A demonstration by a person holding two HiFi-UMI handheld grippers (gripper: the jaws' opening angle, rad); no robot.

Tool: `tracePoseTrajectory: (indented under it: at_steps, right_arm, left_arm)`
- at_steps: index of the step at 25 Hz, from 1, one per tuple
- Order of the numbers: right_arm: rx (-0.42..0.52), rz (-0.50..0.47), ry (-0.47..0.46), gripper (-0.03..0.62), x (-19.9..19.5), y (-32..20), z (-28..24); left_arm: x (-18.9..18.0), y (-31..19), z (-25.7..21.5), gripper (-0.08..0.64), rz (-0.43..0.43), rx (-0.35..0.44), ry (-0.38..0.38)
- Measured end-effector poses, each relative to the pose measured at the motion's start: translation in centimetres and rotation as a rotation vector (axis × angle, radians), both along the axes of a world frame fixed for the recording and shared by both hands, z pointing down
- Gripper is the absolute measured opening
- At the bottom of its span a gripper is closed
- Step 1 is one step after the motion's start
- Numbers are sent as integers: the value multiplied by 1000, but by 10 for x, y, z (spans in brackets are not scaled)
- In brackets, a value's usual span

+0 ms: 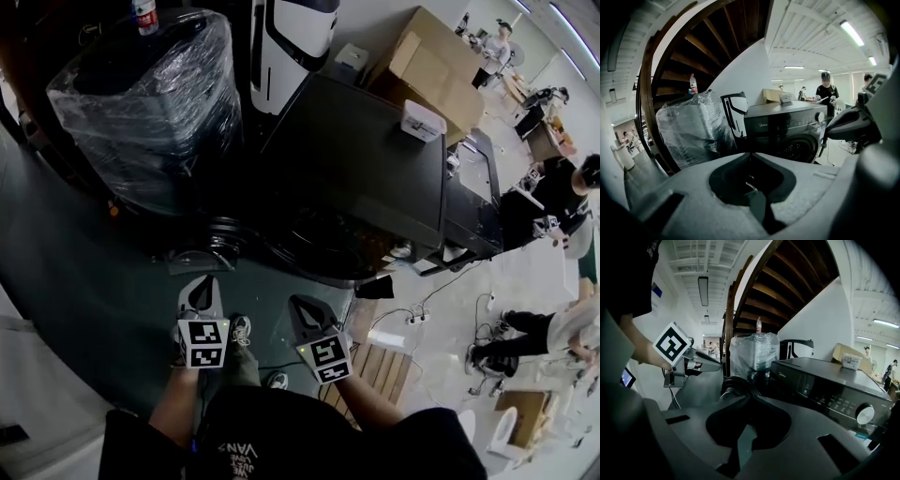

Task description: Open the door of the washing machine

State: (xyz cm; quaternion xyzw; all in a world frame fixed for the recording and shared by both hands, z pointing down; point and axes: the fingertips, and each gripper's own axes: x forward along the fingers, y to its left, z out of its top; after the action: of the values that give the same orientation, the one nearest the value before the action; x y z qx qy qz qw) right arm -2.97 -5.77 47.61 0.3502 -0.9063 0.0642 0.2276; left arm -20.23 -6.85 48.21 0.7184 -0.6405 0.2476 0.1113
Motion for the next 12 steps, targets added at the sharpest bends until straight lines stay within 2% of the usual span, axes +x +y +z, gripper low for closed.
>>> tracePoseTrajectory:
  at_steps: [6,12]
  right_arm:
    - [-27,64,-58,3,34,29,-11]
    - [-31,83,-77,3,56,58,-17]
  left_arm:
    - [42,35,-18,19,90,24,-8]
    - [63,72,-27,18,98,37,-6]
